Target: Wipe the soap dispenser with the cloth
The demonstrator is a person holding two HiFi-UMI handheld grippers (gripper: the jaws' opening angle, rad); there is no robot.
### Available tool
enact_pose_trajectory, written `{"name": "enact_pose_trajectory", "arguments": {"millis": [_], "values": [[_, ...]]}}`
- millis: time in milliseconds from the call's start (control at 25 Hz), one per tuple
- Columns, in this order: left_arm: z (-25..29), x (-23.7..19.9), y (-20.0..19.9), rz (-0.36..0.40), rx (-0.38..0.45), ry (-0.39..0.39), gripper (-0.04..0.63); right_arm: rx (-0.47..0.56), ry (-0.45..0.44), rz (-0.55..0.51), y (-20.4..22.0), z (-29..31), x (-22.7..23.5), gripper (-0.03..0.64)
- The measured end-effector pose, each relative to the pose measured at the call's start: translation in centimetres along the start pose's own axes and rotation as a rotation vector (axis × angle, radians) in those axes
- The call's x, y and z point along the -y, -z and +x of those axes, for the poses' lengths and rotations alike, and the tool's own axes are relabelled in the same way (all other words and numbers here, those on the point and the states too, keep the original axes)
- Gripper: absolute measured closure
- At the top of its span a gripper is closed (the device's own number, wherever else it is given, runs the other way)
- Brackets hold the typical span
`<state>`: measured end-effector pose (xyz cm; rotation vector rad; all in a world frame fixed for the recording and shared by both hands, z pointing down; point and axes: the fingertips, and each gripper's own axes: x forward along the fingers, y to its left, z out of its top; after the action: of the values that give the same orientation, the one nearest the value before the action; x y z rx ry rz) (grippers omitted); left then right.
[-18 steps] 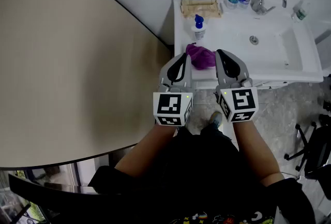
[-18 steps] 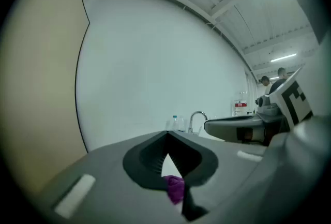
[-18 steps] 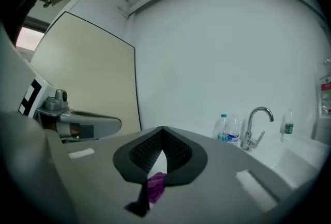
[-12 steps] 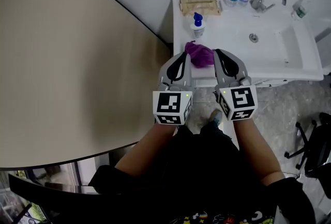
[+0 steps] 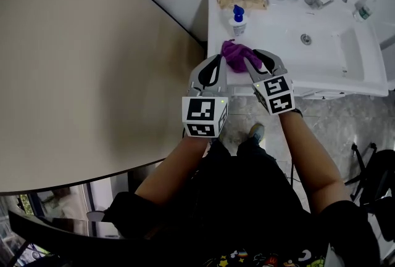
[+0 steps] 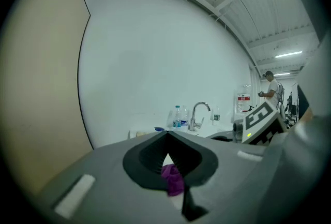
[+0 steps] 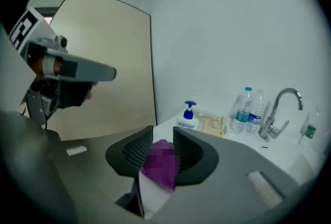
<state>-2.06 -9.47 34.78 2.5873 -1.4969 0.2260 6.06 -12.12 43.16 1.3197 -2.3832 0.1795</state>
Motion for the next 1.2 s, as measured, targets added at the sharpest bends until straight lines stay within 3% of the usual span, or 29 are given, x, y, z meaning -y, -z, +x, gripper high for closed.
{"name": "enact_pose_trajectory", "arguments": {"millis": [320, 760, 1000, 1200], "values": [[1.8, -0.6, 2.6, -0.037, -0.059, -0.031, 0.594, -0.211, -0.089, -0.033, 5.8, 6.7, 0.3, 0.451], [5.0, -2.7, 6.6, -0.134, -0.15, -0.042, 0.594, -0.45, -0.118, -0.031, 10.7, 11.0, 1.0, 0.449], [5.2, -4.1, 6.9, -0.145, -0.161, -0.043, 0.594, -0.535, -0.118, -0.067, 11.8, 12.3, 1.1, 0.47], [5.1, -5.2, 7.2, -0.154, -0.172, -0.051, 0.594, -0.547, -0.122, -0.072, 11.9, 12.4, 0.9, 0.511]]}}
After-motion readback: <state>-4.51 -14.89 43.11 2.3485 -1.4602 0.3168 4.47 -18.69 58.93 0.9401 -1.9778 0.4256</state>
